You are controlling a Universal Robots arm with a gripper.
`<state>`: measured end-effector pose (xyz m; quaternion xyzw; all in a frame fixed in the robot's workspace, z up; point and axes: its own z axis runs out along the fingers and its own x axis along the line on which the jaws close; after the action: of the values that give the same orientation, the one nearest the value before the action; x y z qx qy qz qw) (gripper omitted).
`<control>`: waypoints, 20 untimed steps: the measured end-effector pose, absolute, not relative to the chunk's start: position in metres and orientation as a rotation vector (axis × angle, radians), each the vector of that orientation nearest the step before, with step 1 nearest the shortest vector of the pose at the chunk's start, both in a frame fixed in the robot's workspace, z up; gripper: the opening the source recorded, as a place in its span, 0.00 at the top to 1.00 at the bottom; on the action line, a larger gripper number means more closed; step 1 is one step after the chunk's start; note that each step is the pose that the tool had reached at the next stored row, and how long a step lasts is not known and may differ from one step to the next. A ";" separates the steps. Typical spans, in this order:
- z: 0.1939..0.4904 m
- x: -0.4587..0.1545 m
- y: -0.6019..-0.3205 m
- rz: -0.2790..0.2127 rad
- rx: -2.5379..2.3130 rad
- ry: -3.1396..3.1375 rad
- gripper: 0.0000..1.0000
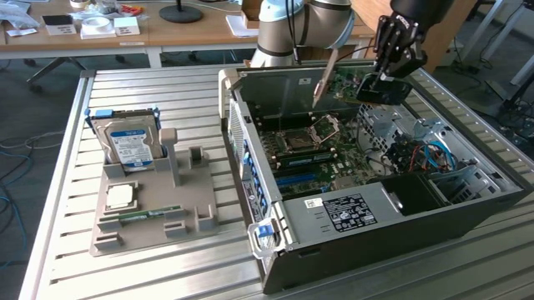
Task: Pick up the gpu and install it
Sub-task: 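Insert the gpu into the slot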
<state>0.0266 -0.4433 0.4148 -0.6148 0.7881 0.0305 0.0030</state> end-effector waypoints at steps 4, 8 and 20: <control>0.415 0.027 -0.443 0.096 -2.003 2.413 0.73; 0.415 0.027 -0.443 0.096 -2.075 2.354 0.73; 0.414 0.027 -0.443 0.096 -2.148 2.290 0.73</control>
<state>0.0266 -0.4433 0.4143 -0.6839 0.7290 0.0305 0.0004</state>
